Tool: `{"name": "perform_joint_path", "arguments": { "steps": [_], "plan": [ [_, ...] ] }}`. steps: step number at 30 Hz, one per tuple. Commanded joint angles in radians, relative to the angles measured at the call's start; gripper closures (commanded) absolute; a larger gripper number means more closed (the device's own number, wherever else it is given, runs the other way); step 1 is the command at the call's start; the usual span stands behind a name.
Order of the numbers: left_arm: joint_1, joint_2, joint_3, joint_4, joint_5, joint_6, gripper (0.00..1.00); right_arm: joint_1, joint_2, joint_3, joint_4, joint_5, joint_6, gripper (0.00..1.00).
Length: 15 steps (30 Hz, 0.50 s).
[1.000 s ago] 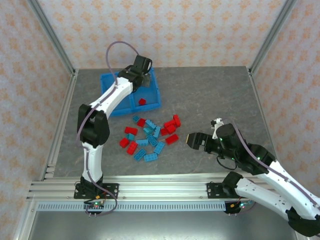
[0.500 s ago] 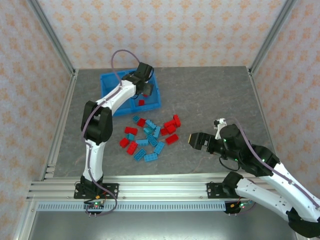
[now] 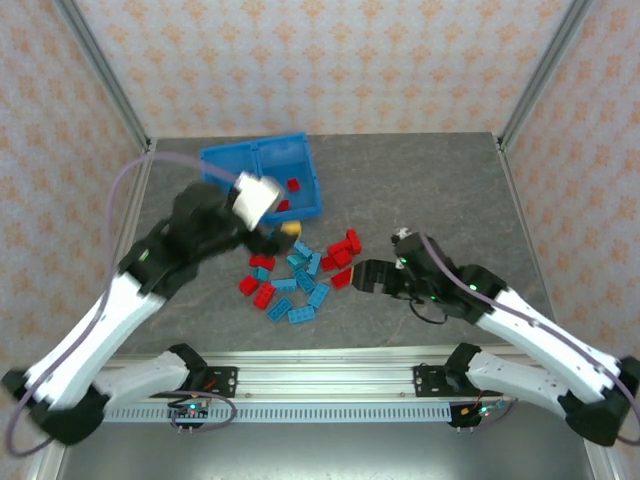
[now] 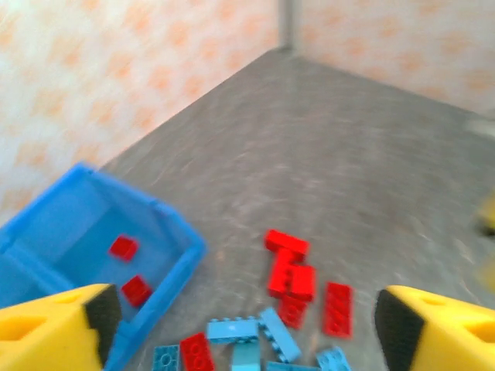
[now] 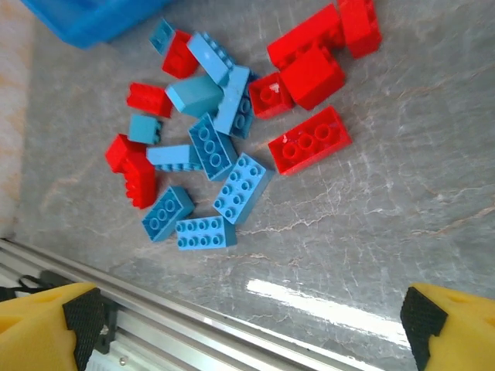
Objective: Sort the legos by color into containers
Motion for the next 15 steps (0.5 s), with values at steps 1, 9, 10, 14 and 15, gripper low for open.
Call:
{"name": "perform_joint_path", "arguments": {
  "steps": [1, 9, 10, 14, 15],
  "plan": [
    [-0.004, -0.21, -0.19, -0.124, 0.182, 0.214, 0.0, 0.027, 0.114, -0.016, 0.135, -0.023, 0.022, 0.03],
    [-0.004, -0.634, -0.5, -0.093, 0.222, 0.096, 0.0, 0.146, 0.457, 0.039, 0.244, 0.084, 0.057, 0.03],
    [-0.004, -0.638, -0.518, -0.085, 0.227, 0.088, 0.0, 0.16, 0.488, 0.042, 0.262, 0.087, 0.061, 0.01],
    [-0.004, -0.559, -0.52, -0.083, 0.292, 0.14, 0.0, 0.187, 0.617, 0.044, 0.356, 0.077, 0.094, 0.01],
    [-0.004, -0.532, -0.523, -0.078, 0.295, 0.145, 0.0, 0.188, 0.648, 0.048, 0.375, 0.071, 0.098, 0.01]
  ]
}}
